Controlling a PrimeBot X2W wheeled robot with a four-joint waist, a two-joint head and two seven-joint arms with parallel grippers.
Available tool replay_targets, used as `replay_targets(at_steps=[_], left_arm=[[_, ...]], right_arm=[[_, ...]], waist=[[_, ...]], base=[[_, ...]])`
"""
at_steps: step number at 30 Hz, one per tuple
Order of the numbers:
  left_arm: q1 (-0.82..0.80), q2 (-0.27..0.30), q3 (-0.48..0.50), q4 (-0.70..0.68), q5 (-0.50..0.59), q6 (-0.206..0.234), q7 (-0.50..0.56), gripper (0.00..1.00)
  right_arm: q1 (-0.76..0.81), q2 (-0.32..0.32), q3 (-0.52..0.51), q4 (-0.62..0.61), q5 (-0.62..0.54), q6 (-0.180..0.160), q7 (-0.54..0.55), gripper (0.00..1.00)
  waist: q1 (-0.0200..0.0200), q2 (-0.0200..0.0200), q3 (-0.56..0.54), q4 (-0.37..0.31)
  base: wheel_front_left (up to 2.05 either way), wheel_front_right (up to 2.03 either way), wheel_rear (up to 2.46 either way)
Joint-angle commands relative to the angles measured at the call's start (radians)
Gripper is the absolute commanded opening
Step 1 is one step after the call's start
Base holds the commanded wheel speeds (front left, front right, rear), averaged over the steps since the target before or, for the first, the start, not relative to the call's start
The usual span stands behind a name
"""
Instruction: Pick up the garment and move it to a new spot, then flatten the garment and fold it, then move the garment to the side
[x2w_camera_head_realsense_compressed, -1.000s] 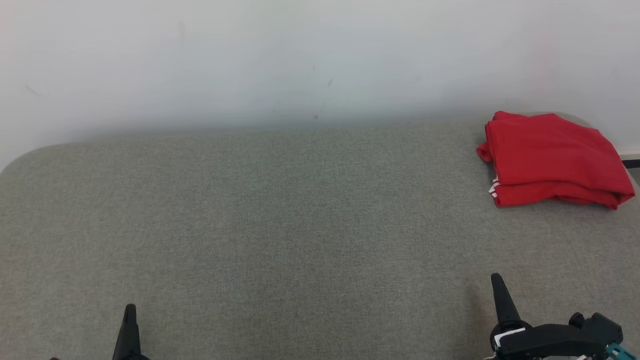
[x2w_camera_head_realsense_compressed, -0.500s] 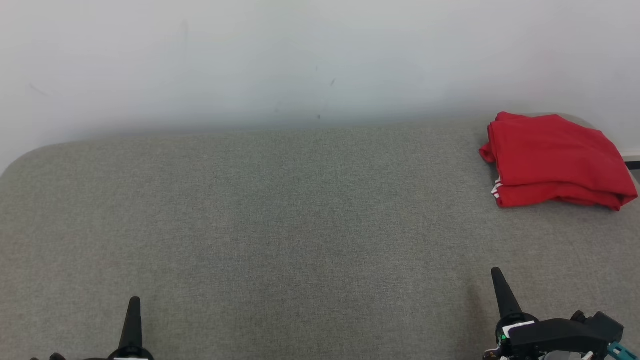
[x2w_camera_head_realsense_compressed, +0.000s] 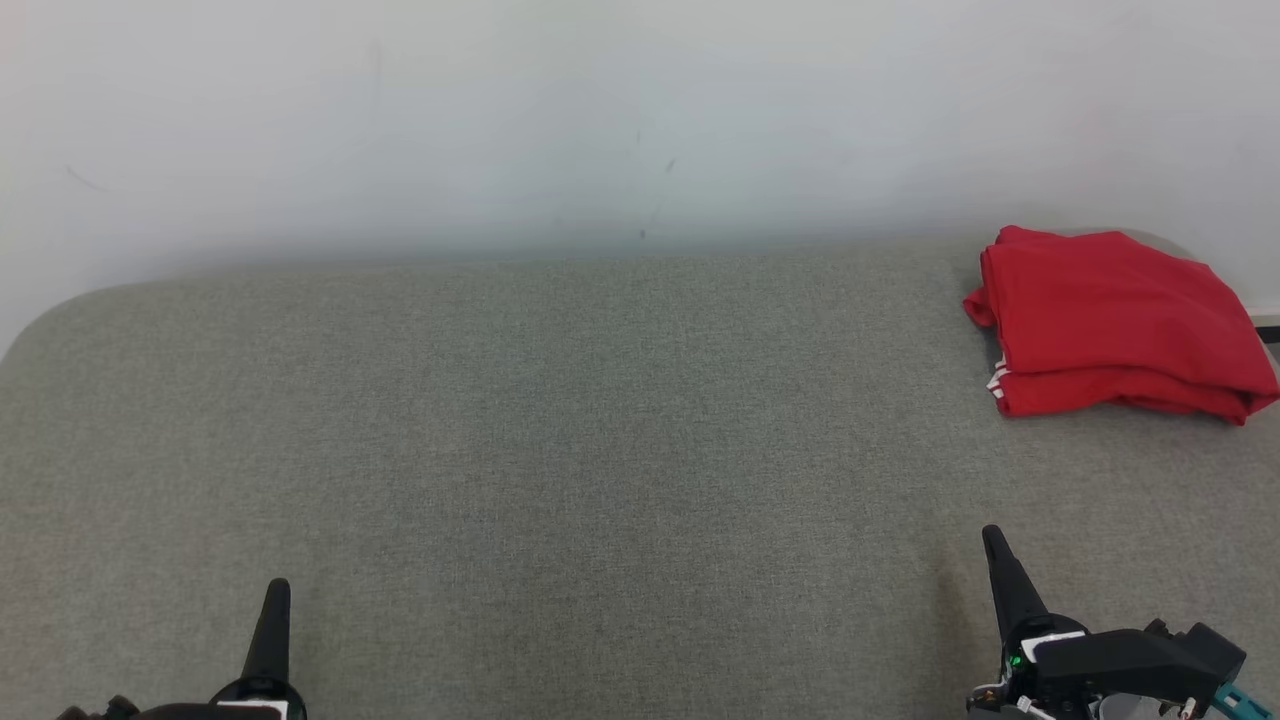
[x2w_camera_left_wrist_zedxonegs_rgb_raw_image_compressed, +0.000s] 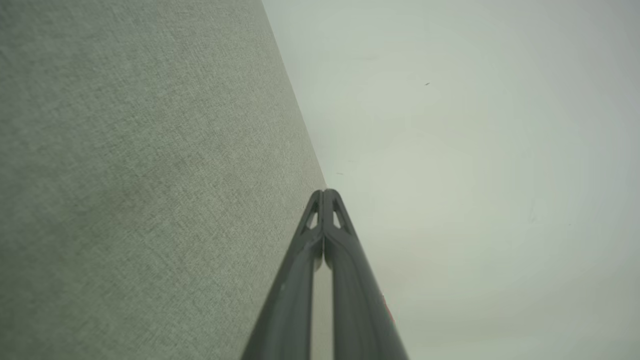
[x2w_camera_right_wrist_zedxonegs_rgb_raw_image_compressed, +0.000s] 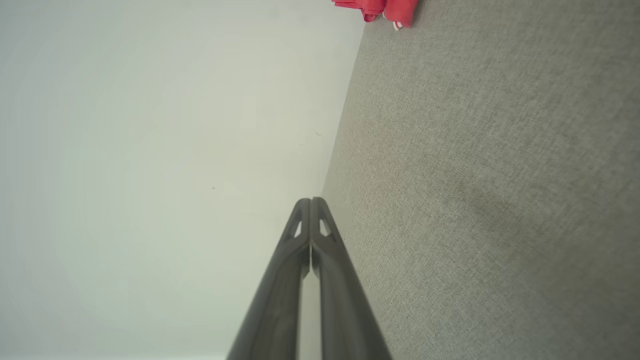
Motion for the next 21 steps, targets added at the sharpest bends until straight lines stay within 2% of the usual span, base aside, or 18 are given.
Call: replay_targets(at_steps=[1,21], left_arm=[[-0.02,0.005,-0.001,-0.002,-0.027,-0.002,0.007,0.0],[-0.046,0.005,-0.005,0.01,-0.179,-0.003,0.045,0.0]], right_arm=[[-0.012,0.003,-0.003,-0.007,0.027,-0.001,0.007,0.0],[-0.025,0.005,-0.013,-0.011,0.176,-0.002,0.044,0.0]], waist=[[0.0001,0.0,0.0,0.001],[0.0001,0.0,-0.001,0.009]], base=[[0.0,0.0,0.0],[0.0,0.0,0.0]])
